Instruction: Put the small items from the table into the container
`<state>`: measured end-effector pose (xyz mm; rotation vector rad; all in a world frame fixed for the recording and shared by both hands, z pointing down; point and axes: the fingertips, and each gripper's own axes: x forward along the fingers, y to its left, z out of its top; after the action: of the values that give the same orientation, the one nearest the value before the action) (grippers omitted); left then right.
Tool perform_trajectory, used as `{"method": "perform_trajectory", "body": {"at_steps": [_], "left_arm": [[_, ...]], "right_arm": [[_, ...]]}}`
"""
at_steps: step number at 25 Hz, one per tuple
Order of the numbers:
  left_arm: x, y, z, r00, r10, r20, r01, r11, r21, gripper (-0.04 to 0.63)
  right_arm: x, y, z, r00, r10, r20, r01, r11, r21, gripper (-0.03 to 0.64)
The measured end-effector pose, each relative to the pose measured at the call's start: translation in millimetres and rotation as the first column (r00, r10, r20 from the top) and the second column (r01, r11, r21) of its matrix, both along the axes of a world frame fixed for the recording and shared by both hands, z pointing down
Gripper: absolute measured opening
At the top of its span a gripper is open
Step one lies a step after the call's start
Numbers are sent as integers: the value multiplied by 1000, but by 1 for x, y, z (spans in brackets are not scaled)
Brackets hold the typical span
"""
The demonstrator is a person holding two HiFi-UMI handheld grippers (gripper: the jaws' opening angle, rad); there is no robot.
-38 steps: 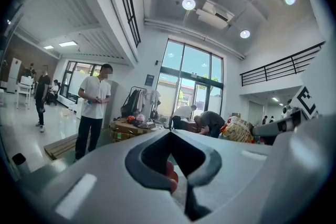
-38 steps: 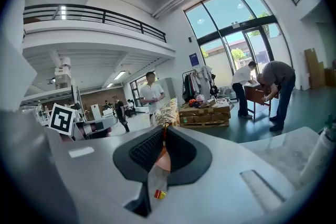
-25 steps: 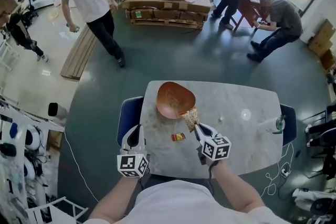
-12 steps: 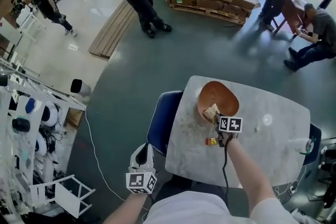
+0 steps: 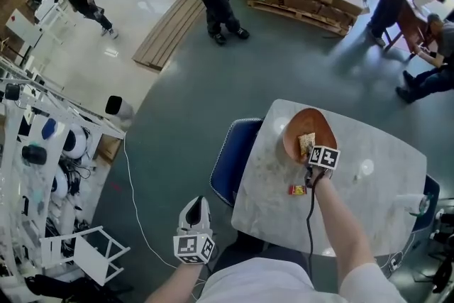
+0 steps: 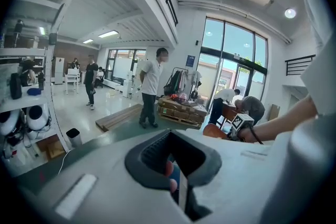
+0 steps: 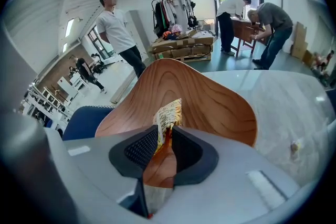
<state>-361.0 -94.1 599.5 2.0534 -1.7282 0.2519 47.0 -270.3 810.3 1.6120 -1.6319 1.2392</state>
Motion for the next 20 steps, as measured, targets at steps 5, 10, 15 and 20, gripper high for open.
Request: {"method": "perform_trajectory", "body": {"at_steps": [5,10,15,20], "left_arm": [[8,-6,-8,1000,20,4,-20,1000,23,5],[41,-21,-26,996,85,6,-85,993,83,5],[108,-31,-55,982,189,-21,-184,970,160,5],[197,-37,-96,939,340,-42,-319,913,253,5]], "right_arm": [[2,0,-31,999,8,47,-15,990,143,187],[3,12,-103,991,-51,120,6,936,351,230],[11,62,-220,988,-129,89,49,795,605,207],[26,138,-313,989,-143,-48,130,649,750,172]]}}
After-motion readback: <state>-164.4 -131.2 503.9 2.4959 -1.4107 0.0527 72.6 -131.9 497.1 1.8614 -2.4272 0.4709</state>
